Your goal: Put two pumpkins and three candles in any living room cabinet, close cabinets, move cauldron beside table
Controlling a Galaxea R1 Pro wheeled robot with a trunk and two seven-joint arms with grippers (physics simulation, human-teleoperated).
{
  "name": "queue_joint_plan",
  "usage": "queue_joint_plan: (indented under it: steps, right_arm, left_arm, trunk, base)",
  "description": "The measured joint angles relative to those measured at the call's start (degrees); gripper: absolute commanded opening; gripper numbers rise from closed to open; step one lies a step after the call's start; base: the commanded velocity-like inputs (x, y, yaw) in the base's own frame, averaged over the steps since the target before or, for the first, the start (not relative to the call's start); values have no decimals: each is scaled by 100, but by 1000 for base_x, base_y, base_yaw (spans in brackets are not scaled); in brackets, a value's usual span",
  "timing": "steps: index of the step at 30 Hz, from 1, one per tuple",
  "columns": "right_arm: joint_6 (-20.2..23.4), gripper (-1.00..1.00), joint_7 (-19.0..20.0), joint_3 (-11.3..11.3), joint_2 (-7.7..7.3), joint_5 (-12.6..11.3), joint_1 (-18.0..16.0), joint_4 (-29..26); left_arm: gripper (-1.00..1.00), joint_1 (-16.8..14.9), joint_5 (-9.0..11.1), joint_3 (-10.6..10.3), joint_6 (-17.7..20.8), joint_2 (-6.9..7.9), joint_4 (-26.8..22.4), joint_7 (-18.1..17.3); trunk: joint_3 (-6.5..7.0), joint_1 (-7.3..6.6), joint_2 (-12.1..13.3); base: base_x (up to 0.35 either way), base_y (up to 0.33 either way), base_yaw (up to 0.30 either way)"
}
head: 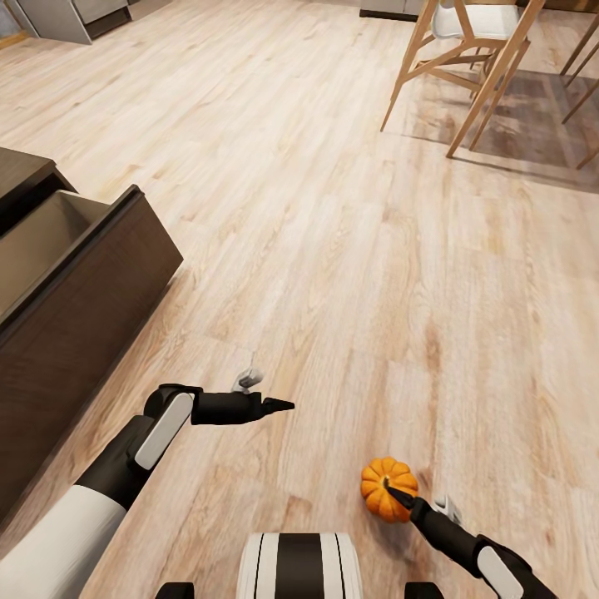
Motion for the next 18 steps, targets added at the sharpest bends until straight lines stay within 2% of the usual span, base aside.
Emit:
queue_joint_plan:
  steps: [3, 4, 18]
  right_arm:
    - [-19, 100, 2, 4, 1, 0, -38, 5]
    - [-22, -100, 2, 4, 1, -2, -47, 6]
    - [-28, -100, -9, 2, 3, 2, -61, 11]
  left_arm:
    - [100, 0, 0, 0, 0, -2, 1, 0]
    - [100, 0, 0, 0, 0, -4, 1, 0]
    - [100, 0, -1, 0, 0, -7, -4, 0]
  trunk:
    - [0, 0, 0]
    - [0, 0, 0]
    - [0, 0, 0]
  base:
    - [0, 0, 0]
    - [0, 0, 0]
    - [0, 0, 0]
